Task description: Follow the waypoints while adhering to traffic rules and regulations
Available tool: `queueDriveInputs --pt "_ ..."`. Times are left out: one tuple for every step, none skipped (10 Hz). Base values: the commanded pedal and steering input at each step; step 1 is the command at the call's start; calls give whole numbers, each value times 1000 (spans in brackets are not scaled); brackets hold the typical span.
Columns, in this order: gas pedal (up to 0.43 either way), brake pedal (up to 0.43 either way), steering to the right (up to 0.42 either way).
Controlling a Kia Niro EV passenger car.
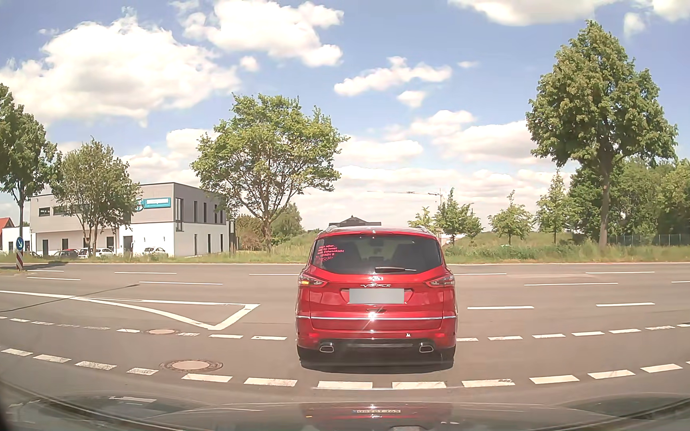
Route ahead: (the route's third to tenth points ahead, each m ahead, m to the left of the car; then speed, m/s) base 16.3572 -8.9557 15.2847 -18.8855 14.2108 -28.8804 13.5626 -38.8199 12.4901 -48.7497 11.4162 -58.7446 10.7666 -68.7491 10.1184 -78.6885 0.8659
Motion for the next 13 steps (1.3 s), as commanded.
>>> queueDriveInputs --pt "220 0 58" --pt "209 0 76" --pt "209 0 101" --pt "189 0 126" --pt "47 0 147" --pt "0 0 168" --pt "0 0 190" --pt "0 0 203" --pt "0 0 214" --pt "0 0 219" --pt "0 0 223" --pt "0 24 230" --pt "0 49 240"
